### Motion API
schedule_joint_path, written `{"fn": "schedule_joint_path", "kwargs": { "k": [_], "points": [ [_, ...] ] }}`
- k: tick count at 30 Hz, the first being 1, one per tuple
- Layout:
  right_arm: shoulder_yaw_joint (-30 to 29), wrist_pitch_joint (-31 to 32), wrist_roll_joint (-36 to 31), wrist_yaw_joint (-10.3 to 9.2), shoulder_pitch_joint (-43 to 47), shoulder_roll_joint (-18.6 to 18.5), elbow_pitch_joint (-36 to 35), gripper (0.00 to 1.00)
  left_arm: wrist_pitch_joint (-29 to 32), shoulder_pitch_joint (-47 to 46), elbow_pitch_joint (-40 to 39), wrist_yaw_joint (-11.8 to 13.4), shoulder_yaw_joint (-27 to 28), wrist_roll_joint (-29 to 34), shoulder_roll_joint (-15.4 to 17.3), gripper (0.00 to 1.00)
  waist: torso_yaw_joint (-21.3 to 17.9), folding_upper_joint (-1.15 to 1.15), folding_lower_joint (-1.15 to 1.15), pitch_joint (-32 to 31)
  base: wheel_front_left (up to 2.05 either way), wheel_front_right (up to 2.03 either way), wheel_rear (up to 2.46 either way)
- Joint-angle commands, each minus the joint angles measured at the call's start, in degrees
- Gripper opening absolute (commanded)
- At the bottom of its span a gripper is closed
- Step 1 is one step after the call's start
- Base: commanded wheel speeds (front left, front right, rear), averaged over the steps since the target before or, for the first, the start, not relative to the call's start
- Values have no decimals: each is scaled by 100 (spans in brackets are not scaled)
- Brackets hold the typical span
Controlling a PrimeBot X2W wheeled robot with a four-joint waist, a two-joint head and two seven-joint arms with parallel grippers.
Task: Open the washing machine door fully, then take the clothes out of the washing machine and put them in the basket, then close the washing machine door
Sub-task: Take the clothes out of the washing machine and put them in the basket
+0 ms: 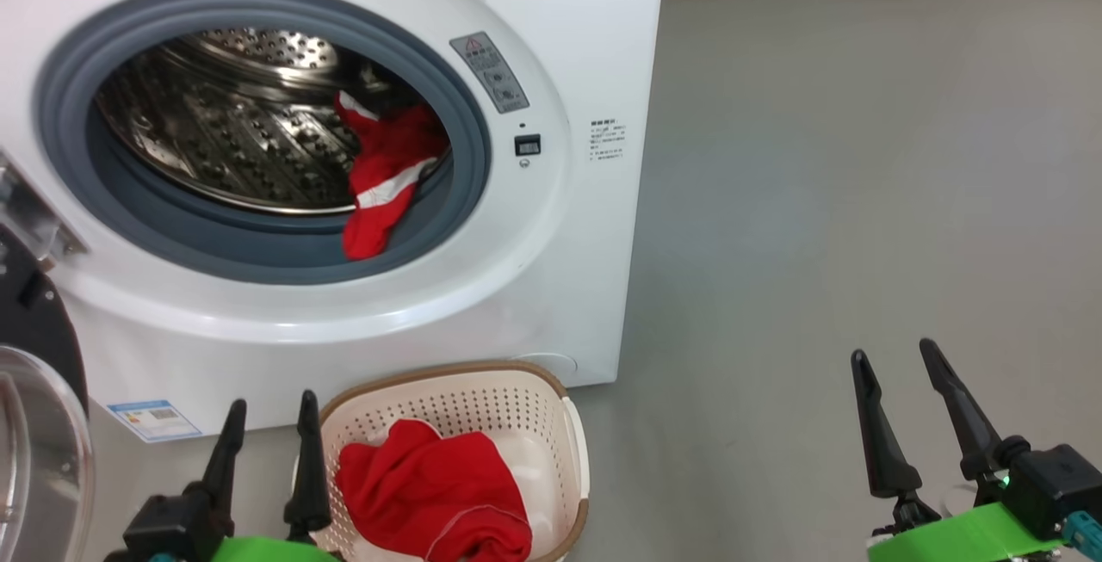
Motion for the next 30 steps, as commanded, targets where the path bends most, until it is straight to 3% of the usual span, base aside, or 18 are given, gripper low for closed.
{"fn": "schedule_joint_path", "kwargs": {
  "k": [1, 30],
  "points": [
    [104, -36, -55, 28, -56, -50, -172, 100, -70, -40, -186, 36, 162, -26, 68, 100, 33, 0, 0, -72, 0, 0, 0],
    [126, -36, 24, 28, 112, -50, -223, 100, -70, 171, -267, 39, 63, 65, 68, 100, 137, 0, 0, -179, 0, 0, 0]
  ]
}}
